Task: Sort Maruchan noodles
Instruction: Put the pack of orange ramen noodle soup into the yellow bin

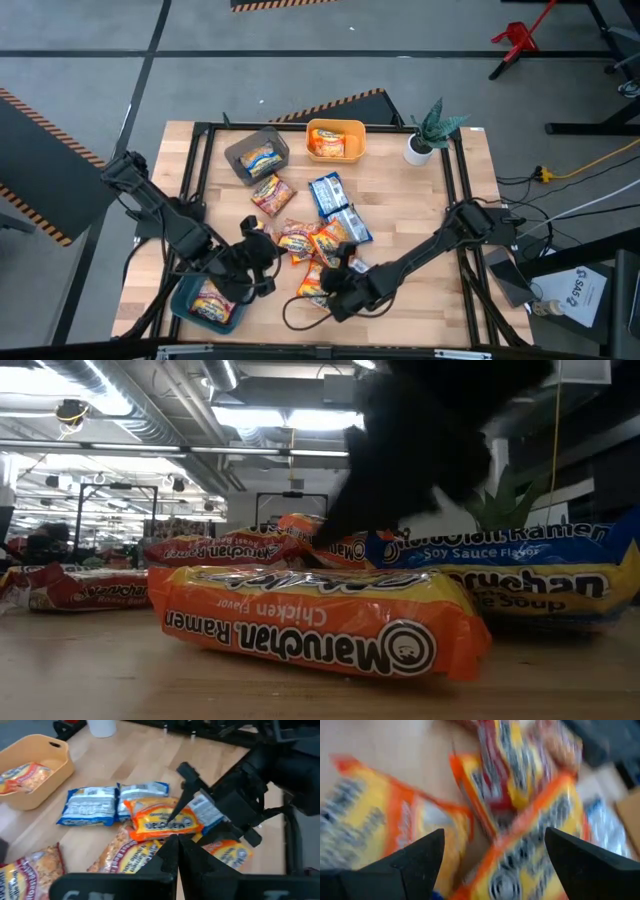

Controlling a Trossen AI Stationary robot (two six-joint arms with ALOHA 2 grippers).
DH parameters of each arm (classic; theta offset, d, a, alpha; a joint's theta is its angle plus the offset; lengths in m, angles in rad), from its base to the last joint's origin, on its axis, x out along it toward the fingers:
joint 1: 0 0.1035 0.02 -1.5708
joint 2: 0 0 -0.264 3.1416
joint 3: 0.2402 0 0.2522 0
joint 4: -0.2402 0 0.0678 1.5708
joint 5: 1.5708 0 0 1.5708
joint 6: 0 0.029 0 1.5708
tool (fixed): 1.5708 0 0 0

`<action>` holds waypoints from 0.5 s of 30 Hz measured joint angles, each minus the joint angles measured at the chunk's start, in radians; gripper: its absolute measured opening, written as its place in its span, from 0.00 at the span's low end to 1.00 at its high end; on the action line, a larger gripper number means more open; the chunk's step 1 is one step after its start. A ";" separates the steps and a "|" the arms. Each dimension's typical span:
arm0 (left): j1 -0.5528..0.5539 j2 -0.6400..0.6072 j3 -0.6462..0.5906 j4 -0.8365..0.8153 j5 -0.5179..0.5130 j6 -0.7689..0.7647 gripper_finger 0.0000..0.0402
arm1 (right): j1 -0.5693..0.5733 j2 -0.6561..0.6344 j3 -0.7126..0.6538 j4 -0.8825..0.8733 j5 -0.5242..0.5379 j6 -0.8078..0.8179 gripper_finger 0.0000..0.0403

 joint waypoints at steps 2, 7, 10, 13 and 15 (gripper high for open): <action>0.006 0.000 -0.014 0.000 -0.008 0.000 0.00 | 0.000 0.009 0.000 -0.077 0.001 0.116 0.82; 0.022 0.000 -0.034 0.001 -0.011 -0.002 0.00 | 0.000 0.008 0.000 -0.299 0.015 0.351 0.82; 0.034 0.000 -0.034 0.021 -0.025 0.001 0.00 | 0.000 0.008 0.000 -0.368 0.033 0.447 0.82; 0.040 0.000 -0.034 0.044 -0.052 0.018 0.00 | -0.008 0.008 -0.005 -0.395 0.033 0.497 0.82; 0.046 0.000 -0.034 0.051 -0.060 0.031 0.00 | -0.019 0.008 -0.021 -0.398 0.026 0.513 0.81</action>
